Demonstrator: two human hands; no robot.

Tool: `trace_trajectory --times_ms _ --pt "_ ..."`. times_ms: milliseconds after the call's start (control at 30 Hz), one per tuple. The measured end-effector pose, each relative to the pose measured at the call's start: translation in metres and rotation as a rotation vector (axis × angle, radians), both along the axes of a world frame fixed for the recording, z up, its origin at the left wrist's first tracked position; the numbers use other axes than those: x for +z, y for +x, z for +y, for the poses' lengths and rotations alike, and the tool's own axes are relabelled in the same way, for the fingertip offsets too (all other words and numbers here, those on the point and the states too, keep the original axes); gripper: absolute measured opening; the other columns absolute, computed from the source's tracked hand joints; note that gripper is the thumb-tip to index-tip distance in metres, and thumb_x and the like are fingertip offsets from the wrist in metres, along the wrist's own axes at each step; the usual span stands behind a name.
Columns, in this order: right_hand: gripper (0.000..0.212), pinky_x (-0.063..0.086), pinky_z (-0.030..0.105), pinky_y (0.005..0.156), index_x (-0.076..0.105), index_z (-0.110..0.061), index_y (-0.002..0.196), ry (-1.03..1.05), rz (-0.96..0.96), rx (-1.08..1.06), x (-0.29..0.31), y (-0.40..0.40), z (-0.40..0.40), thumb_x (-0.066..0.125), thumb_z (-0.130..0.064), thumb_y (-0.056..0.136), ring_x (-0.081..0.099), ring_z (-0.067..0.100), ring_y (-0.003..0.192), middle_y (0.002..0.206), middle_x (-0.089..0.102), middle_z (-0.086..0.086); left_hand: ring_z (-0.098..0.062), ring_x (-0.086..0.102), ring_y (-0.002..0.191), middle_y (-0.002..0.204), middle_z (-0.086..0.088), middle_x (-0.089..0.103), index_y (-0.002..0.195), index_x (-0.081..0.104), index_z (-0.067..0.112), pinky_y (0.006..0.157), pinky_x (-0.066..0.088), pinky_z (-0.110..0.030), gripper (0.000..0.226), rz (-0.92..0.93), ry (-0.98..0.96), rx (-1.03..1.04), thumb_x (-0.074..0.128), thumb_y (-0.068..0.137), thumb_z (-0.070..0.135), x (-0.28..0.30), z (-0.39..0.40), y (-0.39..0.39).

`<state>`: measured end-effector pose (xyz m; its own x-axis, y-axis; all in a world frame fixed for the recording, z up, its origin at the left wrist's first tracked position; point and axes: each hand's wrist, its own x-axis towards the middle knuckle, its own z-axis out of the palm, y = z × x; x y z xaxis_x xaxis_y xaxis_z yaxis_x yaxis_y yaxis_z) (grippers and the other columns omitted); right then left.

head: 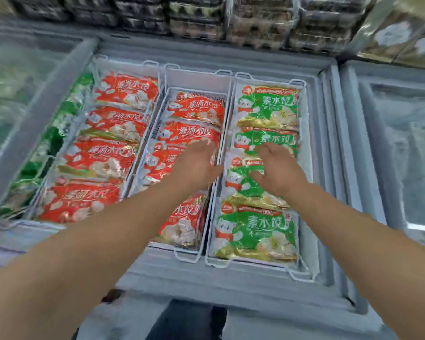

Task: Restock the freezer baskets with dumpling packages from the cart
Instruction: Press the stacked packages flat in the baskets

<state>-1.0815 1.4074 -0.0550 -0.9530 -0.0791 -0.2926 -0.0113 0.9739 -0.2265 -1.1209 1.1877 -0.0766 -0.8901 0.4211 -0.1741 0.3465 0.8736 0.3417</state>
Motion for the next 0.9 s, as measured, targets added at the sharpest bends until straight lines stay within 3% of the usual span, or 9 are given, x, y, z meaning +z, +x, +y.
trace_trajectory --times_ms 167,467,633,900 --pt "0.072 0.029 0.041 0.118 0.029 -0.013 0.153 0.003 0.070 0.101 0.038 0.040 -0.067 0.060 -0.040 0.094 0.023 0.032 0.146 0.159 0.026 0.012 -0.031 0.031 0.145 0.158 -0.014 0.033 0.154 0.028 0.012 0.117 0.029 -0.040 0.075 0.063 -0.030 0.107 0.052 0.095 0.051 0.034 -0.071 0.056" --pt "0.072 0.030 0.042 0.117 0.029 -0.018 0.153 0.030 0.128 0.339 0.064 0.029 -0.212 0.058 -0.044 0.093 0.027 0.030 0.144 0.158 0.030 0.008 -0.030 0.035 0.143 0.157 -0.011 0.036 0.153 0.033 0.016 0.116 0.034 -0.041 0.075 0.165 -0.089 0.299 0.056 0.091 0.052 0.081 -0.229 0.064" --pt "0.071 0.032 0.042 0.115 0.030 -0.019 0.153 0.050 0.118 0.457 0.054 -0.009 -0.320 0.059 -0.042 0.093 0.027 0.029 0.144 0.159 0.029 0.006 -0.031 0.047 0.131 0.144 -0.009 0.050 0.144 0.044 0.013 0.104 0.045 -0.041 0.065 0.133 -0.065 0.441 0.063 0.090 0.042 0.074 -0.345 0.053" --pt "0.072 0.035 0.040 0.114 0.027 -0.022 0.153 0.079 0.069 0.605 0.025 -0.082 -0.486 0.060 -0.040 0.092 0.029 0.028 0.143 0.160 0.025 0.004 -0.038 0.048 0.128 0.137 -0.017 0.053 0.138 0.049 0.006 0.103 0.042 -0.042 0.057 -0.041 -0.023 0.607 0.058 0.092 0.040 0.007 -0.472 0.044"
